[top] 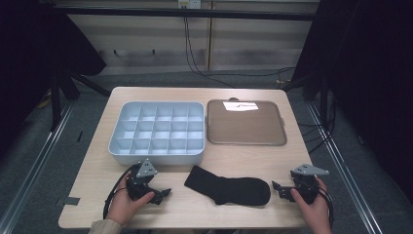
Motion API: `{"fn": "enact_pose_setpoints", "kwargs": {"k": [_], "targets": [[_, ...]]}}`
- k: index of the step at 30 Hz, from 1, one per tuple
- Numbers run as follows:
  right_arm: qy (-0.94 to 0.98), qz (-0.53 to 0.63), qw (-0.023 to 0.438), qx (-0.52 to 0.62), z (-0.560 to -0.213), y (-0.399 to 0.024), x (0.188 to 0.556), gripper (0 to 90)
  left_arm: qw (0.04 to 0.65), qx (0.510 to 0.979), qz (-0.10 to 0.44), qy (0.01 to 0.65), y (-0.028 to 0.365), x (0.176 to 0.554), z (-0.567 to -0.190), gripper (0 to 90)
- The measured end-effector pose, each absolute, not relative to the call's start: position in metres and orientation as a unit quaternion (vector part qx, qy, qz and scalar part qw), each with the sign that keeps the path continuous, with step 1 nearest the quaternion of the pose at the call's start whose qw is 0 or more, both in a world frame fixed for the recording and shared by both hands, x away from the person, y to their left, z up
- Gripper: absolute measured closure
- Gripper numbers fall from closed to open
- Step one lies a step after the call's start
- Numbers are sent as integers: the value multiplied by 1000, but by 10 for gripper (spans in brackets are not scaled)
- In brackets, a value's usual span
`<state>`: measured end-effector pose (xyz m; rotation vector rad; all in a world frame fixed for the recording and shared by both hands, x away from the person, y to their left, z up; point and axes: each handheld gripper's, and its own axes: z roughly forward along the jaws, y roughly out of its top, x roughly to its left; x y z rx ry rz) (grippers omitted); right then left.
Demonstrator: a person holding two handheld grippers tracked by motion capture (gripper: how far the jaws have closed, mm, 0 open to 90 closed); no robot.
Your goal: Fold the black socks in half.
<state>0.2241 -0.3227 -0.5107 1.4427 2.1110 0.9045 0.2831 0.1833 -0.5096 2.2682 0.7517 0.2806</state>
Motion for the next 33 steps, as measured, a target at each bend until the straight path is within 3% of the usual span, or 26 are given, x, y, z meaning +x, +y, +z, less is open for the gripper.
{"fn": "enact_pose_setpoints", "kwargs": {"k": [33], "targets": [[758, 325, 215, 523, -510, -322, 223, 148, 359, 878, 110, 297, 184, 282, -509, 0]]}}
